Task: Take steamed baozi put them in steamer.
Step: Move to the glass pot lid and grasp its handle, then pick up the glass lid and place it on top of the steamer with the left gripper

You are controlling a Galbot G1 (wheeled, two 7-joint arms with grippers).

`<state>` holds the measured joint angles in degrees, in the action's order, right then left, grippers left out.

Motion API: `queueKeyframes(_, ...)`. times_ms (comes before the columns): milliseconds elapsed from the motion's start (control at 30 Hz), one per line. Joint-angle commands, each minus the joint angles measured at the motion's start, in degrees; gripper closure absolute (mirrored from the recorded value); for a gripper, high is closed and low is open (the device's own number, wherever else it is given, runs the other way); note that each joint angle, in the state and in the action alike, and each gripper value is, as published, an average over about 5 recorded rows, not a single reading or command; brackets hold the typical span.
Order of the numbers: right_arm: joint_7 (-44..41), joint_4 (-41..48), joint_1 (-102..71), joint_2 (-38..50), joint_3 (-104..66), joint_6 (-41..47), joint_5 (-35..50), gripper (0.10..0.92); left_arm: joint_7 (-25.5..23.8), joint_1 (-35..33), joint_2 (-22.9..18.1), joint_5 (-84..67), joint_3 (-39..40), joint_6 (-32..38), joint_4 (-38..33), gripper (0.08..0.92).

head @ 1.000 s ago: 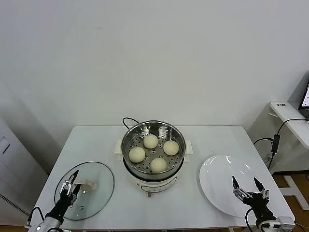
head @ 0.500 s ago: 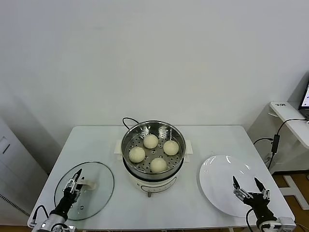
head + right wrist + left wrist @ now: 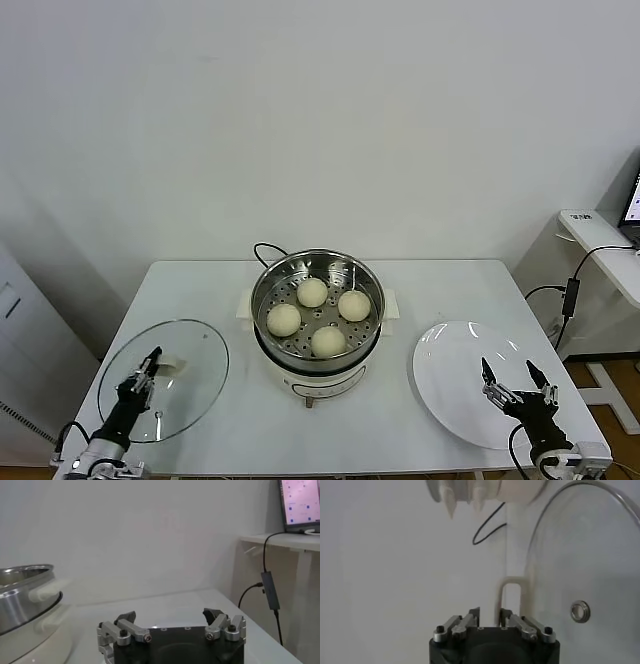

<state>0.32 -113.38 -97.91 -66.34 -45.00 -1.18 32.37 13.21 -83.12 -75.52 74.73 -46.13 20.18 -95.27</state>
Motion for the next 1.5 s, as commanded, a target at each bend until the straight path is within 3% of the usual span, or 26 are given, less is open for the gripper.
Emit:
queueKeyframes(33,-0.07,-0.44,0.62,1.09,0.15,0.58,0.26,0.203,-9.08,-1.13,7.62,-13.71,0.34,-8.81,-12.72,0.856)
queueKeyframes(300,-3.90,0.97,1.09,3.44,-0.16,1.29,1.03,0.203,-18.46,-0.26,17.11,-24.68,7.74,-27.98,-22.69,0.890)
queueKeyframes(600,-5.55,2.79,0.90,3.11,-1.29,1.10,0.13,0.203,-24.07,8.20,22.47,-17.69,31.54,-53.39,-33.90,0.890)
queueKeyframes(800,-5.78,2.67,-0.97,1.95,-2.85,0.91,-0.70,0.203,-26.39,19.14,18.20,-9.89,46.43,-60.85,-31.39,0.890)
queueKeyframes(1100,-6.02,2.66,-2.55,0.79,-4.40,0.78,-1.58,0.203,-28.66,32.81,9.01,-3.45,60.24,-65.04,-22.86,0.890)
queueKeyframes(1500,-6.08,2.62,-3.32,-0.20,-4.25,0.72,-2.47,0.203,-29.00,40.97,2.52,-1.04,69.05,-65.18,-13.55,0.890)
